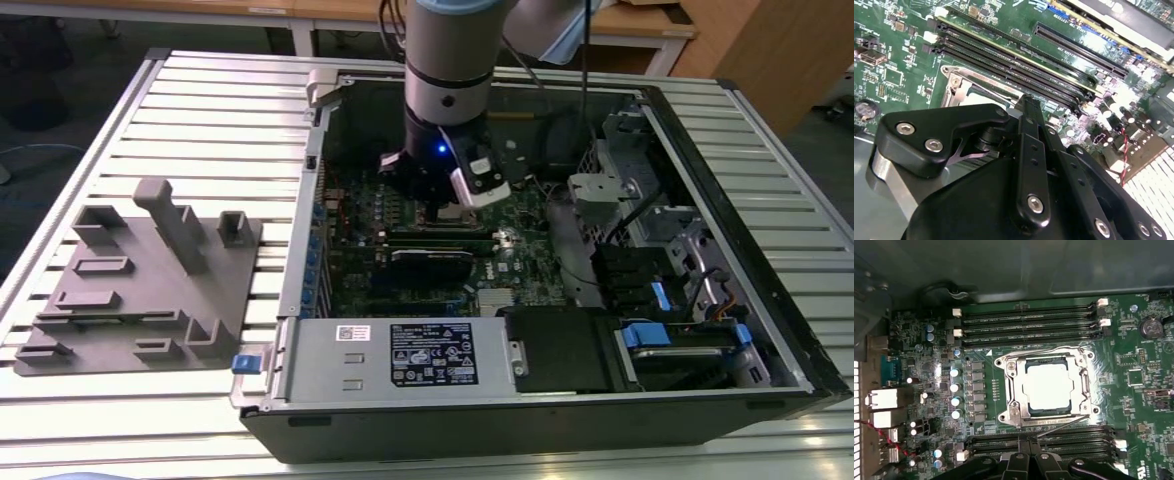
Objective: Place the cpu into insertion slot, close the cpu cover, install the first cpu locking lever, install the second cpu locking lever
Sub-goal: 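Install the second cpu locking lever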
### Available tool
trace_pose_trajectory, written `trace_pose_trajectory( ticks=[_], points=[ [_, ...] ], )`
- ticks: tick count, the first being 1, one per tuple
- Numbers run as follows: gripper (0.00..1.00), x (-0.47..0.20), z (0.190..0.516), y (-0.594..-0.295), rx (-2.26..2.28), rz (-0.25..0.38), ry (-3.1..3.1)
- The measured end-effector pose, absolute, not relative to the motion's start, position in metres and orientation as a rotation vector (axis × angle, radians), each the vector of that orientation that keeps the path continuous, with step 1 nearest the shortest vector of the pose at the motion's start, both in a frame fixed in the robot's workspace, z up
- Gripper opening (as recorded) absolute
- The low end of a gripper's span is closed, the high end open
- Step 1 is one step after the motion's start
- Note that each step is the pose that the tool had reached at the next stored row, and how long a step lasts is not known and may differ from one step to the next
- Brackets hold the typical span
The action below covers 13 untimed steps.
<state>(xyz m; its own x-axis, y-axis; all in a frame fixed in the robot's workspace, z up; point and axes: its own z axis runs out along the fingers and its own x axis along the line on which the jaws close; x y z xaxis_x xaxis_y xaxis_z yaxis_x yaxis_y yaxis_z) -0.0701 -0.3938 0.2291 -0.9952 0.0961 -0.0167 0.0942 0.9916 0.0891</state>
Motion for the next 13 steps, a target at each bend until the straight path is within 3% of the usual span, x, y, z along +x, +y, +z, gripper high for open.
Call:
trace_pose_trajectory(
  ticks=[13],
  points=[
    [0.11,-0.077,0.206,-0.394,0.149,0.138,3.114]
  ],
)
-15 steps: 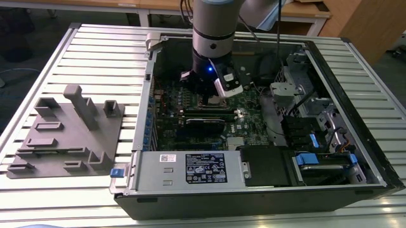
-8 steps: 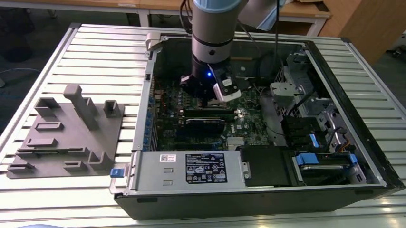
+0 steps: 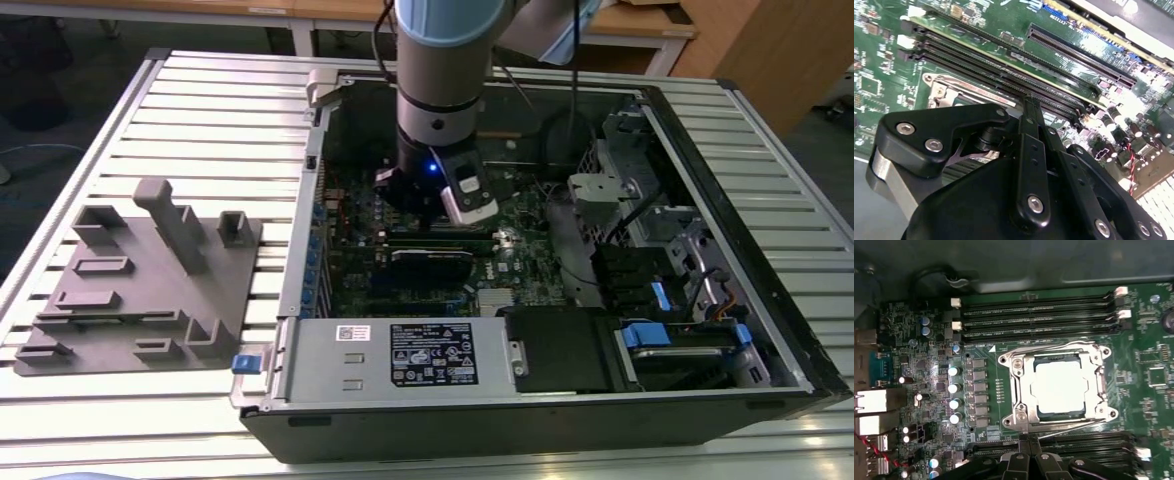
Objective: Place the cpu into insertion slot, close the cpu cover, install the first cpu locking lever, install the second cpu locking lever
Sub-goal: 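Install the second cpu locking lever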
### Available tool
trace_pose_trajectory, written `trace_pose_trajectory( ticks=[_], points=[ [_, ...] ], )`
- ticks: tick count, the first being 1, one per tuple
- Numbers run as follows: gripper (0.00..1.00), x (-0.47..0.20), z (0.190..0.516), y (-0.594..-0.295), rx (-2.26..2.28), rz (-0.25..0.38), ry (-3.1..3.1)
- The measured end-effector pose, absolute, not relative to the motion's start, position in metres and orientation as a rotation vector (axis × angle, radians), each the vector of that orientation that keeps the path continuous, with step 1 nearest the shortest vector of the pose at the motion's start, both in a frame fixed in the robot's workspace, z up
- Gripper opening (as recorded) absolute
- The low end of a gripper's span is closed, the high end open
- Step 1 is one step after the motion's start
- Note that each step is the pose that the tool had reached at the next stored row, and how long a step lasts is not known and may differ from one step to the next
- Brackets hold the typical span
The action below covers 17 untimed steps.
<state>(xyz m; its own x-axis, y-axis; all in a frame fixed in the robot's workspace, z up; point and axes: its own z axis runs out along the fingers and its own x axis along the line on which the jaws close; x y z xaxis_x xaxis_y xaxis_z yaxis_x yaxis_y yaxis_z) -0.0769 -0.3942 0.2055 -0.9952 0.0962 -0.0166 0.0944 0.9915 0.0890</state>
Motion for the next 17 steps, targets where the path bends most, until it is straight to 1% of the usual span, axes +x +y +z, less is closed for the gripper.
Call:
trace_pose_trajectory(
  ticks=[6,17],
  points=[
    [0.11,-0.0806,0.1996,-0.3943,0.149,0.138,3.114],
    [0.11,-0.0817,0.1991,-0.3942,0.149,0.144,3.114]
  ],
)
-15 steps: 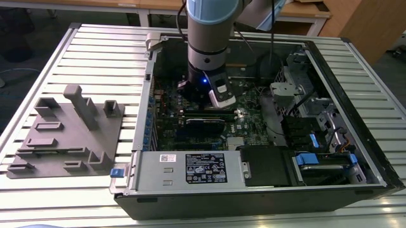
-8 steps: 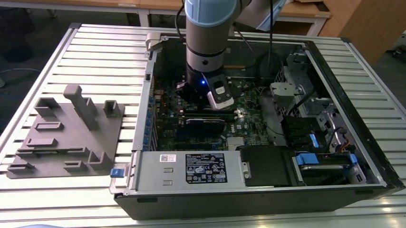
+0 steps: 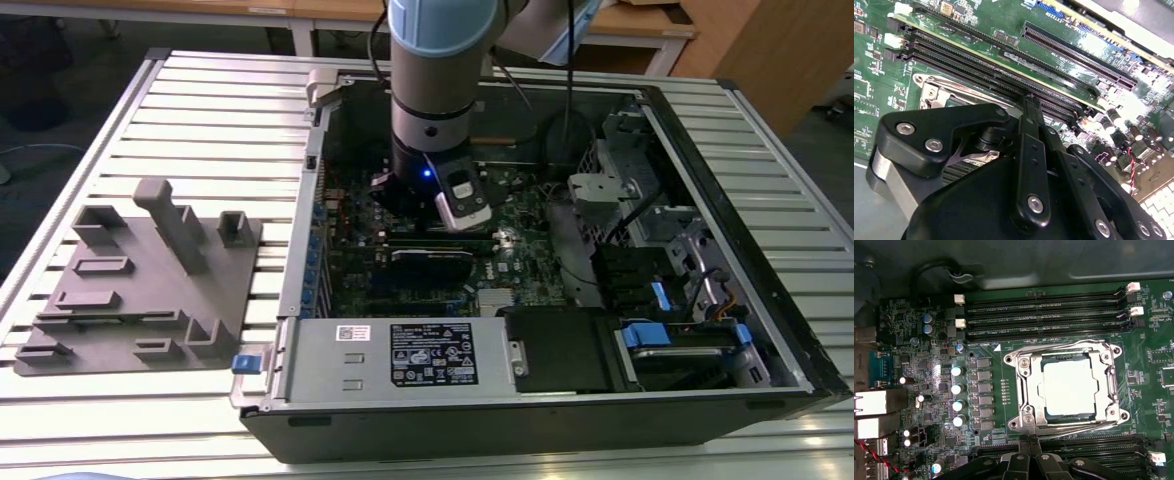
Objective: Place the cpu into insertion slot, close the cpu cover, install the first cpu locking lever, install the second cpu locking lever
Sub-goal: 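Install the second cpu locking lever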
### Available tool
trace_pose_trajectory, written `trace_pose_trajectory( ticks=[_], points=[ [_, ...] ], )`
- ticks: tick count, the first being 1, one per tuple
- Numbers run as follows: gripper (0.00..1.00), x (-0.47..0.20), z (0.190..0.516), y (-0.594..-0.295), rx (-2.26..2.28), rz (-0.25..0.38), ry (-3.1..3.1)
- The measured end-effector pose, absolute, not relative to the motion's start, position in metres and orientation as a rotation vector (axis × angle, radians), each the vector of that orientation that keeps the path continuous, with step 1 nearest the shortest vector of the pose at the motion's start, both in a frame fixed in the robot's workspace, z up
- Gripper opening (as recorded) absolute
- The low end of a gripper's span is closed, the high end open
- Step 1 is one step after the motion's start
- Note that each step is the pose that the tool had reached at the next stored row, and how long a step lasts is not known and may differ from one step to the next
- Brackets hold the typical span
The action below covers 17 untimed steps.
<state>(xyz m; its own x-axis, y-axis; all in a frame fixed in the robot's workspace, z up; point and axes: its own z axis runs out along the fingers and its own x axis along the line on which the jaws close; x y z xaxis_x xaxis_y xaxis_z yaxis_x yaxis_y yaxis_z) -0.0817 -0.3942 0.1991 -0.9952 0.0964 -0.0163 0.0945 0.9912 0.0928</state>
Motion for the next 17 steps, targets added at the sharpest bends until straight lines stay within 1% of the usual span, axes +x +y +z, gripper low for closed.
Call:
trace_pose_trajectory(
  ticks=[7,13,17],
  points=[
    [0.11,-0.0825,0.1989,-0.3942,0.149,0.150,3.114],
    [0.11,-0.0831,0.1990,-0.3942,0.150,0.198,3.113],
    [0.11,-0.0837,0.1982,-0.3941,0.150,0.211,3.112]
  ],
)
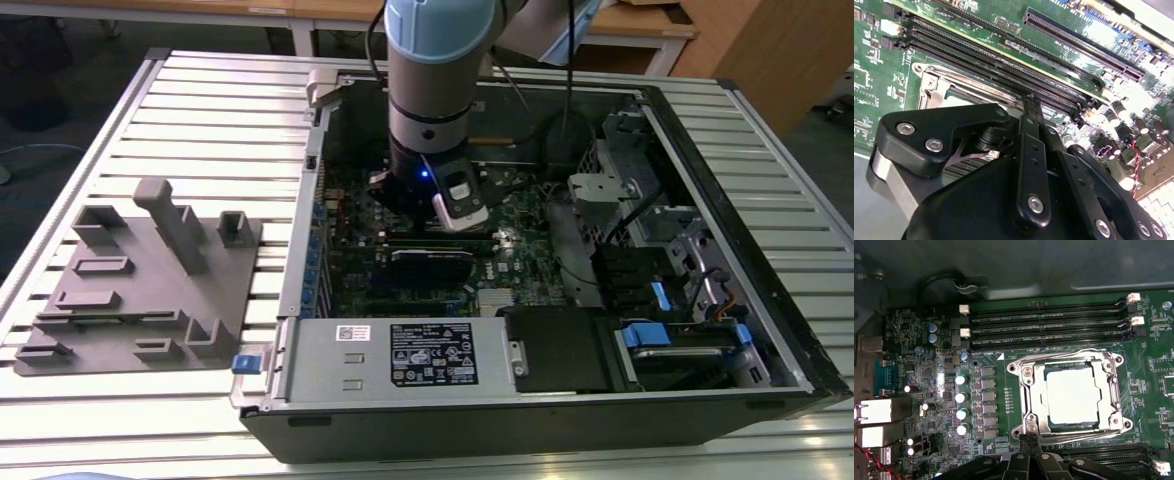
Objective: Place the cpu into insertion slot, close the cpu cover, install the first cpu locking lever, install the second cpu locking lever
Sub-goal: 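Install the second cpu locking lever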
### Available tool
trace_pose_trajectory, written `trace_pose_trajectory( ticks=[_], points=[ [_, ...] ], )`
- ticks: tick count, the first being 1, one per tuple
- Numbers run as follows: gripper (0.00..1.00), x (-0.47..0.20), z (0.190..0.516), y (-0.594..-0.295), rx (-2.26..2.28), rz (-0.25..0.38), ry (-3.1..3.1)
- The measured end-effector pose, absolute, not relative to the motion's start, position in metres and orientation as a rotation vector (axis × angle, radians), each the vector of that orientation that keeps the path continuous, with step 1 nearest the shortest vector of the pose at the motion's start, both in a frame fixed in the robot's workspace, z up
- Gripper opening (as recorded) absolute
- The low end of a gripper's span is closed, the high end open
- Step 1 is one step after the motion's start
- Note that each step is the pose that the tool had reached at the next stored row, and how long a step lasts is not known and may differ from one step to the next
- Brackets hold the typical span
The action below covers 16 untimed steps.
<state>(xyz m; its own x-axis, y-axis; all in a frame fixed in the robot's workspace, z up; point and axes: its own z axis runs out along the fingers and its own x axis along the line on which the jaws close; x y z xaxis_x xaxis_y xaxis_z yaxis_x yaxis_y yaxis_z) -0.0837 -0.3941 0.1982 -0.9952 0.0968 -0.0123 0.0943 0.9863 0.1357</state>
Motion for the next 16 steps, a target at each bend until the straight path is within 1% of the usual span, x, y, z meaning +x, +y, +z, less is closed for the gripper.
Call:
trace_pose_trajectory(
  ticks=[7,8,16],
  points=[
    [0.11,-0.089,0.196,-0.394,0.150,0.219,3.112],
    [0.11,-0.102,0.196,-0.394,0.150,0.234,3.111],
    [0.11,-0.098,0.196,-0.394,0.150,0.234,3.111]
  ],
)
